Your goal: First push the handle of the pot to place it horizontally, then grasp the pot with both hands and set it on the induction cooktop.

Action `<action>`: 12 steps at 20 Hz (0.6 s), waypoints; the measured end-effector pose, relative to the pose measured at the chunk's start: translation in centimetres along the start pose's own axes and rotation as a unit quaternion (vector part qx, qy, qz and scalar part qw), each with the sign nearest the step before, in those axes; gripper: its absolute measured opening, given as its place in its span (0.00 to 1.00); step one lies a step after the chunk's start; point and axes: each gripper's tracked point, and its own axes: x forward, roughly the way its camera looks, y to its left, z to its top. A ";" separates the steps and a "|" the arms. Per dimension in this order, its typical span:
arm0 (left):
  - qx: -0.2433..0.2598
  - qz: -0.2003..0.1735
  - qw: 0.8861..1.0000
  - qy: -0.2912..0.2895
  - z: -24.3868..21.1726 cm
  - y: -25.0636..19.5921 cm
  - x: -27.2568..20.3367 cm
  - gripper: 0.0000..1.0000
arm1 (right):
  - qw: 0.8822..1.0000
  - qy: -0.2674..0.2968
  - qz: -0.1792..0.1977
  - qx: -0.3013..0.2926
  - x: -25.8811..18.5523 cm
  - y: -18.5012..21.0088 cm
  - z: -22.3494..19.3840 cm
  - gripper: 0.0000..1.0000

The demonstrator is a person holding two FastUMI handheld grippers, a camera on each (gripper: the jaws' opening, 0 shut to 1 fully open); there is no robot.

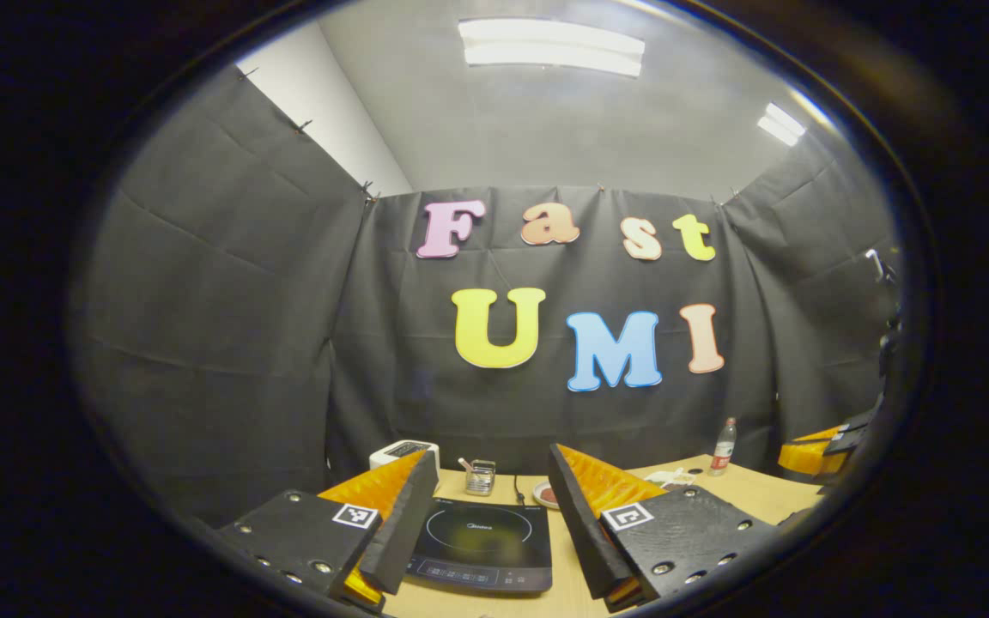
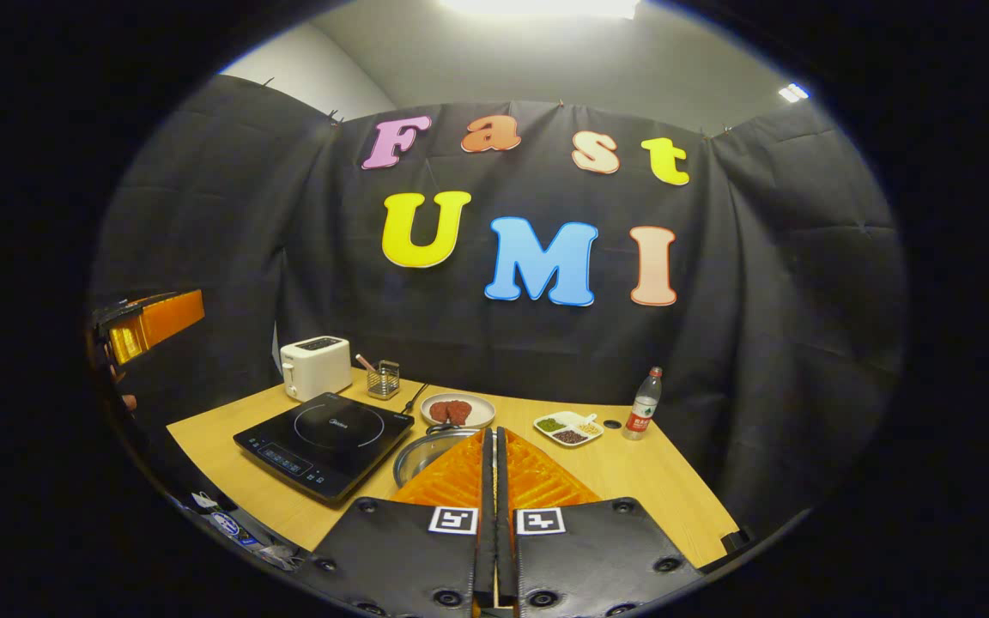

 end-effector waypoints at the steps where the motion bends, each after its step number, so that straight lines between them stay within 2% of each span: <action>1: 0.000 0.002 1.000 0.002 -0.1 0.1 0.1 0.76 | 1.000 0.010 0.008 -0.003 0.3 0.2 -0.7 0.03; 3: 0.001 0.009 1.000 0.004 -0.6 0.3 0.4 0.76 | 0.999 0.027 0.026 -0.012 1.2 0.6 -2.0 0.03; 4: 0.003 0.013 1.000 0.005 -0.7 0.3 0.5 0.79 | 0.999 0.036 0.036 -0.016 1.7 0.8 -2.6 0.02; 5: 0.005 0.018 1.000 0.007 -0.8 0.3 0.8 0.76 | 0.997 0.048 0.048 -0.019 2.3 1.0 -3.6 0.02; 6: 0.007 0.021 1.000 0.009 -1.1 0.1 1.2 0.79 | 0.996 0.058 0.059 -0.021 2.8 1.2 -4.4 0.02; 8: 0.013 0.028 0.999 0.013 -1.4 -0.3 1.9 0.79 | 0.994 0.079 0.077 -0.024 3.9 1.2 -5.9 0.02; 9: 0.016 0.031 0.999 0.016 -1.6 -0.4 2.3 0.76 | 0.992 0.089 0.086 -0.023 4.5 1.2 -6.7 0.02; 10: 0.017 0.033 0.999 0.018 -1.8 -0.8 2.8 0.79 | 0.990 0.098 0.095 -0.025 5.1 1.2 -7.3 0.03; 11: 0.018 0.035 0.999 0.020 -1.9 -1.2 3.1 0.76 | 0.989 0.107 0.101 -0.029 5.7 1.1 -8.0 0.03; 12: 0.021 0.038 0.999 0.023 -2.0 -1.4 3.5 0.79 | 0.987 0.117 0.109 -0.032 6.2 0.9 -8.8 0.02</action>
